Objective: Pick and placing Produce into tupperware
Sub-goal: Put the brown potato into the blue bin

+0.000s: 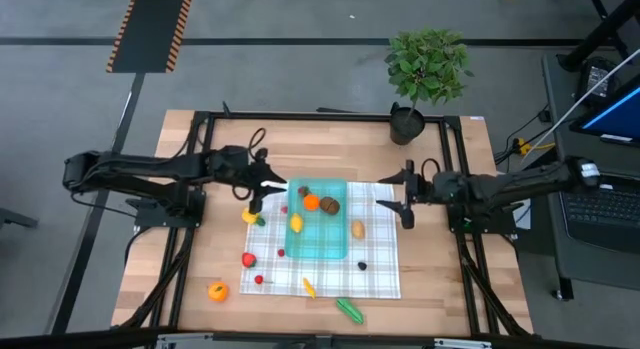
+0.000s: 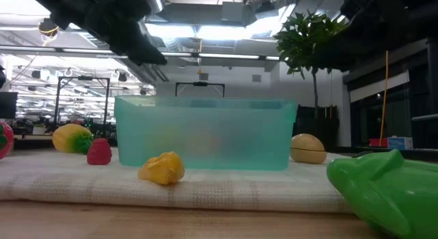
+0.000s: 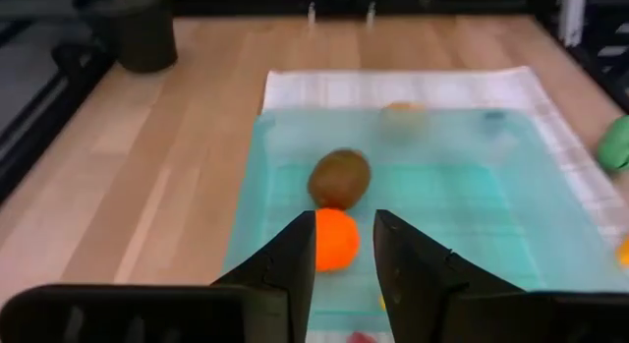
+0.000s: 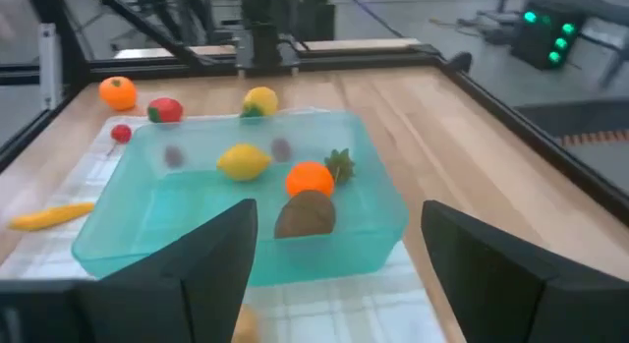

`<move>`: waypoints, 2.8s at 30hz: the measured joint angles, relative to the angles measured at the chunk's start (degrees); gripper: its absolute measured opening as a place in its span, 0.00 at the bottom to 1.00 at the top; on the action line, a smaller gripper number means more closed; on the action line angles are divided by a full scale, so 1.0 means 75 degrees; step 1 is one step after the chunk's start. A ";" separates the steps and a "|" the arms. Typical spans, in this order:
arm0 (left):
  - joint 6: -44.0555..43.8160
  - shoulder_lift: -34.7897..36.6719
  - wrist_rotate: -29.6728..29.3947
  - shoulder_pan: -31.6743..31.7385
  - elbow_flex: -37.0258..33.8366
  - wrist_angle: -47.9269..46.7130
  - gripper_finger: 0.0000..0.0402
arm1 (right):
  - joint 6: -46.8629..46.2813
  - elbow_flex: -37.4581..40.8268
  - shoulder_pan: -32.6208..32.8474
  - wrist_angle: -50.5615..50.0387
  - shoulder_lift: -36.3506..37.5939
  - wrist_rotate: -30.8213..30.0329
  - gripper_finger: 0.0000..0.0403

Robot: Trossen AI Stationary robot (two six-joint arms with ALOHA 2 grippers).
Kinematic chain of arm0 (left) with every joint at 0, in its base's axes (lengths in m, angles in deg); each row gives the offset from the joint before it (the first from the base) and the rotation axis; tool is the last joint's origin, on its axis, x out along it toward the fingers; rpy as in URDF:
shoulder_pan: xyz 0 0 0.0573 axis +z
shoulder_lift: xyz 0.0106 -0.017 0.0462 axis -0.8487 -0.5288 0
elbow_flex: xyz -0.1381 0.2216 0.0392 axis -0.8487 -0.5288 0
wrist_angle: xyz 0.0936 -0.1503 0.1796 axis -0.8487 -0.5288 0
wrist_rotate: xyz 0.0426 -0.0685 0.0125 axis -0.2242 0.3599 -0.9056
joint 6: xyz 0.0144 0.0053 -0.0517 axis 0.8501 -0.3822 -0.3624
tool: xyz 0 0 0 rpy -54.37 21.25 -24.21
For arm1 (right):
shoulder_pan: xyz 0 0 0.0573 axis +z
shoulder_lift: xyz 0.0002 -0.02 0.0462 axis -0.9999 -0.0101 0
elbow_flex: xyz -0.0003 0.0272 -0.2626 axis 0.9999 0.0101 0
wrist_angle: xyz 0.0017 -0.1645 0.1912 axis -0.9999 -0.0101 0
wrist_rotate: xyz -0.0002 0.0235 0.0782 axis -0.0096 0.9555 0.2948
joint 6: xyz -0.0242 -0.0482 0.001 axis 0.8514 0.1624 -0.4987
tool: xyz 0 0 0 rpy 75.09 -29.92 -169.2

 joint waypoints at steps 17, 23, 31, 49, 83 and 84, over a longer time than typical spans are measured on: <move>0.0050 0.0703 -0.0012 -0.0424 -0.0263 -0.0009 0.17 | -0.2451 -0.1454 0.3396 -0.1226 -0.2206 -0.4212 0.72; 0.0061 0.0701 -0.0017 -0.0618 -0.0263 -0.0069 0.15 | -0.4138 -0.2441 0.3935 -0.2262 -0.3410 -0.5146 0.72; 0.0283 0.0701 -0.0017 -0.0760 -0.0263 -0.0088 0.11 | -0.6159 -0.4051 0.4226 -0.3733 -0.4885 -0.5702 0.72; 0.1096 0.0695 -0.0006 -0.0846 -0.0260 -0.0716 0.03 | -1.1907 -0.8086 0.3484 -1.0222 -0.7514 -0.4162 0.72; 0.1475 0.0695 -0.0009 -0.0843 -0.0260 -0.1360 0.05 | -1.1905 -0.8153 0.2523 -0.9602 -0.7661 -0.2014 0.72; 0.1475 0.0695 -0.0009 -0.0843 -0.0260 -0.1360 0.04 | -1.1902 -0.8153 0.2511 -0.9620 -0.7748 -0.2013 0.72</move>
